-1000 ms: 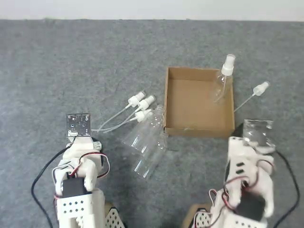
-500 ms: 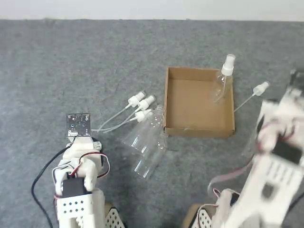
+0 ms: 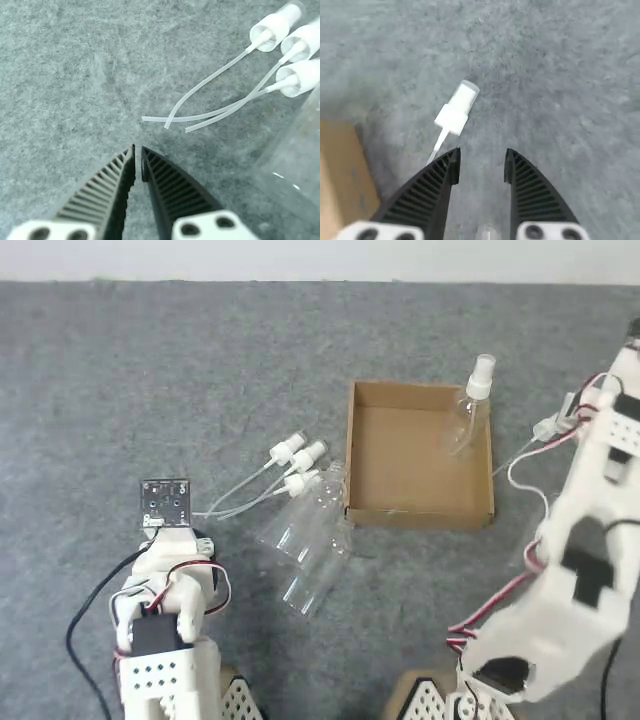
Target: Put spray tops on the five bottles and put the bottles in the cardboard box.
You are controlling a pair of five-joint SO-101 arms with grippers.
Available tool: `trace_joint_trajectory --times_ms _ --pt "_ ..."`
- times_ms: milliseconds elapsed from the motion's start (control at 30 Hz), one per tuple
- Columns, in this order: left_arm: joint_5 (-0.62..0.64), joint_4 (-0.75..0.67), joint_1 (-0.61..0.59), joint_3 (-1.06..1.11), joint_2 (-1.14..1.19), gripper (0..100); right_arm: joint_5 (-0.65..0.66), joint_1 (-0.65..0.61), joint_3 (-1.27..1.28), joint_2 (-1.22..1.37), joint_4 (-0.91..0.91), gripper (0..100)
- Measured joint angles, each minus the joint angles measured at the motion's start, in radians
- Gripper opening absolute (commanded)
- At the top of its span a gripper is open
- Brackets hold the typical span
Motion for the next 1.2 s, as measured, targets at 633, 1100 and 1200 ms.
trace_joint_trajectory --times_ms 633,1100,1200 --pt "0.000 0.000 0.000 0.000 0.000 1 -0.189 -0.063 -0.345 0.382 0.000 11.3" --pt "0.000 0.000 0.000 0.000 0.000 1 -0.199 -0.046 -0.365 0.483 -0.029 1.1" --pt "0.000 0.000 0.000 0.000 0.000 1 -0.199 -0.032 -0.390 0.485 -0.012 1.3"
